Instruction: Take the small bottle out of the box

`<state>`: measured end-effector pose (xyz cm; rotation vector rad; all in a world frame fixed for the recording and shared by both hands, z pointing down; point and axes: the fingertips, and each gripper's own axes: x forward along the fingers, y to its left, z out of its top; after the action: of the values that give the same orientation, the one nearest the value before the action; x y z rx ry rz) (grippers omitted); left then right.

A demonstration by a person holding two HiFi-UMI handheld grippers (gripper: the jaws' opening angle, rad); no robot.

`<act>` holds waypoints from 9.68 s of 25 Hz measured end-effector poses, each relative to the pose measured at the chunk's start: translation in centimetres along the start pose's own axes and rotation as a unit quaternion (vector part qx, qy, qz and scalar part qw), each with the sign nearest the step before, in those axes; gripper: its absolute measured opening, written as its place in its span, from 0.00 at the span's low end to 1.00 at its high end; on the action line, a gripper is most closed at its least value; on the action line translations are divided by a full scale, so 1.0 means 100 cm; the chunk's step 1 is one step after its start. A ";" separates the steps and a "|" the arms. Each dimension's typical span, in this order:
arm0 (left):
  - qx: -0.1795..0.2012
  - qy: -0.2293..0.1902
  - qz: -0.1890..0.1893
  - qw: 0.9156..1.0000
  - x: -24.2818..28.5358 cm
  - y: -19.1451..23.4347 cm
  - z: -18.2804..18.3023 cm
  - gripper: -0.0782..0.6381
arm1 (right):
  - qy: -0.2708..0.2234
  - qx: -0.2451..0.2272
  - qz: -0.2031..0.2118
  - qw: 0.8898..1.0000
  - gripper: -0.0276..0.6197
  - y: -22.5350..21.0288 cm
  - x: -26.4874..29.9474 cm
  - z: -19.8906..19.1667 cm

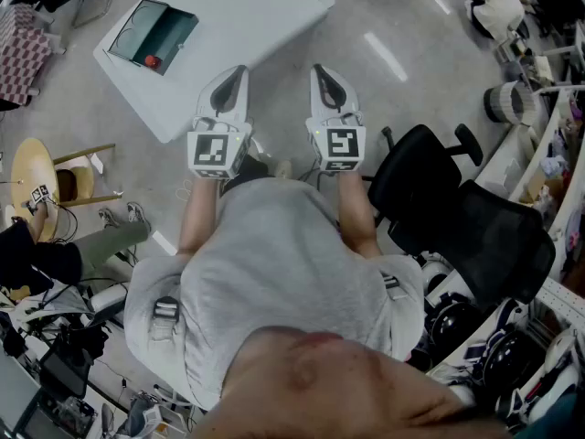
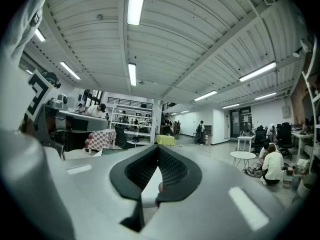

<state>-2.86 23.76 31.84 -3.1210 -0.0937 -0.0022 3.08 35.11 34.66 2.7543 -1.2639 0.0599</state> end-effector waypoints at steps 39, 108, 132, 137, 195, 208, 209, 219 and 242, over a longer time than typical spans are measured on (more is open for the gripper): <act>-0.023 0.017 0.144 0.989 -0.039 0.216 -0.027 0.13 | 0.013 -0.008 0.168 0.986 0.05 0.169 0.183 0.020; -0.168 0.128 0.500 0.840 -0.125 0.349 -0.201 0.13 | 0.178 -0.110 0.517 0.830 0.30 0.383 0.361 -0.165; -0.160 0.124 0.506 0.838 -0.132 0.345 -0.191 0.13 | 0.165 -0.100 0.515 0.835 0.25 0.381 0.359 -0.151; -0.149 0.117 0.503 0.843 -0.126 0.350 -0.179 0.13 | 0.157 -0.095 0.511 0.840 0.24 0.377 0.363 -0.142; -0.042 0.088 0.145 0.985 0.184 0.302 -0.099 0.13 | 0.118 -0.007 0.155 0.981 0.24 0.043 0.417 -0.063; -0.050 0.093 0.068 0.992 0.279 0.270 -0.112 0.13 | 0.137 0.006 0.079 0.987 0.24 -0.048 0.431 -0.084; -0.051 0.095 0.064 0.992 0.285 0.270 -0.114 0.13 | 0.139 0.007 0.074 0.987 0.24 -0.053 0.432 -0.085; -0.064 0.114 0.044 0.990 0.342 0.260 -0.138 0.13 | 0.160 0.019 0.052 0.985 0.24 -0.103 0.451 -0.111; -0.086 0.178 0.055 0.979 0.402 0.267 -0.211 0.13 | 0.204 0.026 0.086 0.975 0.24 -0.135 0.516 -0.183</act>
<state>38.88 -0.83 52.48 -3.2284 0.0916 -0.5946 47.15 7.08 55.95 2.4816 -1.3846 0.6436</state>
